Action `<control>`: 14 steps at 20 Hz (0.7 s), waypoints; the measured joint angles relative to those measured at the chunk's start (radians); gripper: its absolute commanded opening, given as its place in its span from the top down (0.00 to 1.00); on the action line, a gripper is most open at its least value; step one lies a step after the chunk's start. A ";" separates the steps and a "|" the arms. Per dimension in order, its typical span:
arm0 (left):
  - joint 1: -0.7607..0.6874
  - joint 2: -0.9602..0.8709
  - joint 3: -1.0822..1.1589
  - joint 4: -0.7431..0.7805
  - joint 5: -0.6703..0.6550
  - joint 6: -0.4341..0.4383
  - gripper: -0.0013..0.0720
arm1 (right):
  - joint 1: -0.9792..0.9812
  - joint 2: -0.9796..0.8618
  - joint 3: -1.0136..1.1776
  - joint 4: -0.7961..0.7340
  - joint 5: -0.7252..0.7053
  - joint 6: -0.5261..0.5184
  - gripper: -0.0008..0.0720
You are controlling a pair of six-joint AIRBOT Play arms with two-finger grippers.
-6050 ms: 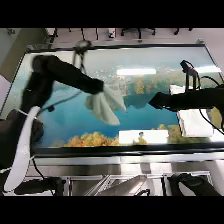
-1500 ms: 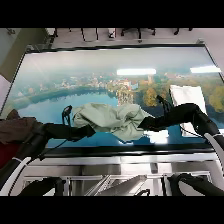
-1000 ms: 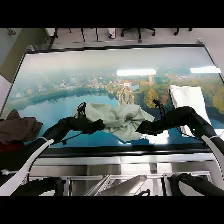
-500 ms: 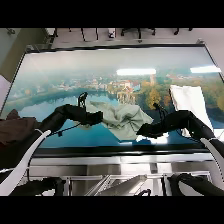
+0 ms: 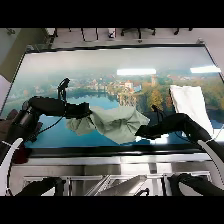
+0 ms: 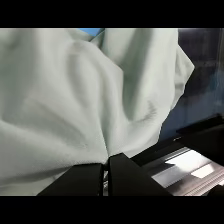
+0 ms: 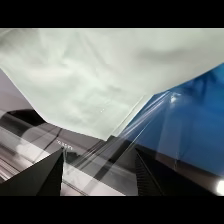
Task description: Fold the shirts.
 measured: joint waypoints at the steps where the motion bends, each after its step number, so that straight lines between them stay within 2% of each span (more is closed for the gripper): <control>1: -0.003 0.004 0.001 0.000 0.001 0.003 0.96 | 0.019 0.000 -0.008 0.000 0.015 0.011 0.32; 7: 0.013 0.022 0.004 -0.003 0.038 0.013 0.96 | 0.068 -0.017 -0.025 0.003 0.105 0.044 0.32; 14: 0.121 0.088 0.004 -0.003 0.093 0.064 0.96 | -0.005 -0.042 -0.009 0.011 0.261 0.077 0.32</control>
